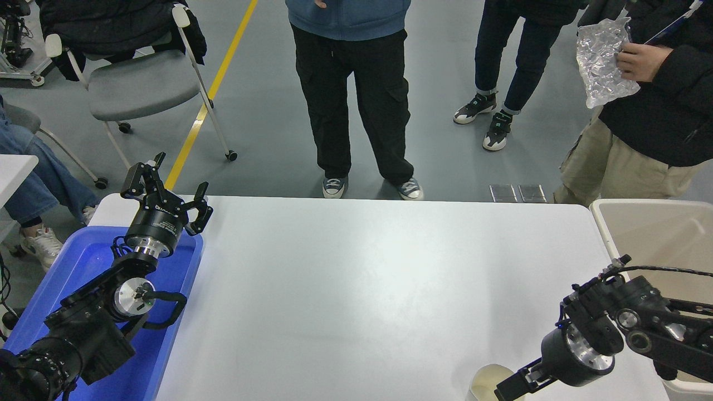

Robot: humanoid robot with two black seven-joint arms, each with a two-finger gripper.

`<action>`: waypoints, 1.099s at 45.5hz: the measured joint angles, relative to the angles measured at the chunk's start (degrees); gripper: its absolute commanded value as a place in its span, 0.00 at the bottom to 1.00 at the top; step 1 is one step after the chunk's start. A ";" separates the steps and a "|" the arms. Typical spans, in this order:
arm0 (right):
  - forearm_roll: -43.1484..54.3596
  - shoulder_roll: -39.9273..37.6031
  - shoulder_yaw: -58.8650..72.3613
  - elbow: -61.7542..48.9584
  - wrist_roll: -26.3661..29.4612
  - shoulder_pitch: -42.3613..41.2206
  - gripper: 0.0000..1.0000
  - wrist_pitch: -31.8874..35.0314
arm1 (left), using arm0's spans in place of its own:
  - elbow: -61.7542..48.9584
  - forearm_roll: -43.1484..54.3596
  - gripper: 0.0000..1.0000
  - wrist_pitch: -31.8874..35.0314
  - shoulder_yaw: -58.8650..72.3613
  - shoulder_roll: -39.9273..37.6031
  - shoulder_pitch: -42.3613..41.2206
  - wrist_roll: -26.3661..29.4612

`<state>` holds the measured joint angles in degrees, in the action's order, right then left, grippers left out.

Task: Dispose of the paper cup in the dustbin

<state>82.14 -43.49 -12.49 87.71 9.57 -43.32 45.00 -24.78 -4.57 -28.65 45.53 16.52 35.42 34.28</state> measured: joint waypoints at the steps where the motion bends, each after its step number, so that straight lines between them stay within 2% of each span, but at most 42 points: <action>1: 0.12 0.10 -0.01 -0.13 -0.05 0.06 0.88 0.00 | 0.00 0.00 1.00 0.00 0.00 0.00 0.00 0.00; 4: 0.27 0.21 -0.04 -0.27 -0.11 0.13 0.82 0.00 | 0.00 0.00 1.00 0.00 0.00 0.00 0.00 0.00; 8: 0.42 0.39 -0.07 -0.41 -0.25 0.27 0.61 0.00 | 0.00 0.00 1.00 0.00 0.00 0.00 0.00 0.00; 9: 0.45 0.42 -0.07 -0.43 -0.29 0.31 0.54 0.00 | 0.00 0.00 1.00 0.00 0.00 0.00 0.00 0.00; 11: 0.52 0.49 -0.07 -0.46 -0.42 0.37 0.25 0.00 | 0.00 0.00 1.00 0.00 0.00 0.00 0.00 0.00; 16: 0.60 0.61 -0.07 -0.53 -0.64 0.44 0.00 0.00 | 0.00 0.00 1.00 0.00 0.00 0.00 0.00 0.00; 50: 2.14 0.78 0.01 -0.43 -1.11 -1.38 0.00 0.00 | 0.01 0.00 1.00 0.00 0.02 0.00 0.00 0.00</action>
<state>84.29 -42.71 -12.48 87.28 8.46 -44.70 45.00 -24.77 -4.57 -28.65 45.54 16.52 35.42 34.28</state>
